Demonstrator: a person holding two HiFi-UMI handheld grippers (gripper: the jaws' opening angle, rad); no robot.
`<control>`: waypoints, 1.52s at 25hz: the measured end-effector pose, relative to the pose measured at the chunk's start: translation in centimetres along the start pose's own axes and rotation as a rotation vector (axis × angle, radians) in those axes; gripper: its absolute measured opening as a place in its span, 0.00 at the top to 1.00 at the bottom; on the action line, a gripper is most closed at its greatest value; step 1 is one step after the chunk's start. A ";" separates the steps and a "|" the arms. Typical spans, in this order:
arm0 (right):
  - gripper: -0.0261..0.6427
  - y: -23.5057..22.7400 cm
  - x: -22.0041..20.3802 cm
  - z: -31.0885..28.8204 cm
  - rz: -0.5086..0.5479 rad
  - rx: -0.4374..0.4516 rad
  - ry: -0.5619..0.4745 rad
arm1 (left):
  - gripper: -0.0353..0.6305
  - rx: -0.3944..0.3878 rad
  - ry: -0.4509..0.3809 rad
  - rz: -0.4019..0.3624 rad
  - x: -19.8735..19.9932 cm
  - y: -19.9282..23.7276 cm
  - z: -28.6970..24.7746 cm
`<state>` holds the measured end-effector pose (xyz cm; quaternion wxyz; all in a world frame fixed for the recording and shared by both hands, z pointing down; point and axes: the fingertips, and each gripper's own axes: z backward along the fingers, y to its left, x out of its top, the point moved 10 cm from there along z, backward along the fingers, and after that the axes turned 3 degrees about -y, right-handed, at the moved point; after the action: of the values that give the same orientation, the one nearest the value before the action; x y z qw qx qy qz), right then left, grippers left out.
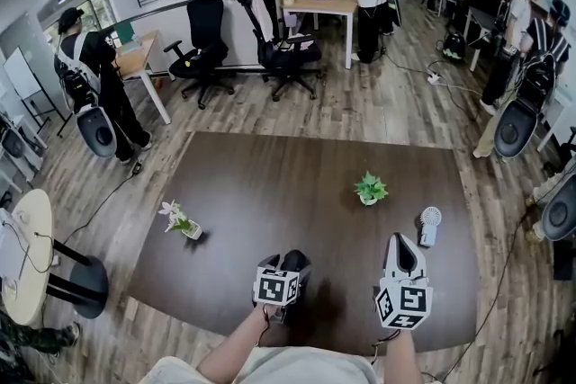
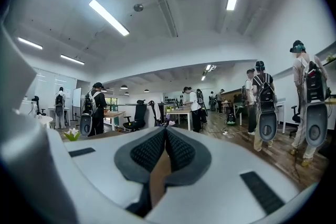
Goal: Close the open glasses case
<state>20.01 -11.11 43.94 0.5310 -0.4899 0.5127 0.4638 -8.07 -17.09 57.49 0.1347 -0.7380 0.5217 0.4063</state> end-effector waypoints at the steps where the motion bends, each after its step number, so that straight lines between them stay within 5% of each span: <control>1: 0.95 -0.1 0.2 0.0 0.003 -0.002 -0.005 | 0.35 0.002 -0.027 -0.008 0.6 -0.1 0.5; 18: 0.95 -1.3 7.8 0.9 0.141 -0.041 -0.193 | 0.38 0.035 -0.675 -0.134 12.7 -2.3 12.7; 23: 0.95 -0.6 9.5 1.3 0.193 -0.035 -0.243 | 0.44 0.126 -0.901 -0.201 13.9 -2.4 15.7; 38: 0.95 -0.1 8.9 1.1 0.201 -0.021 -0.220 | 0.44 0.158 -0.888 -0.250 13.4 -2.7 16.0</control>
<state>20.58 -10.13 35.04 0.5296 -0.3878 0.4929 0.5711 -11.31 -14.87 36.84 0.4484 -0.5374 0.3500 0.6226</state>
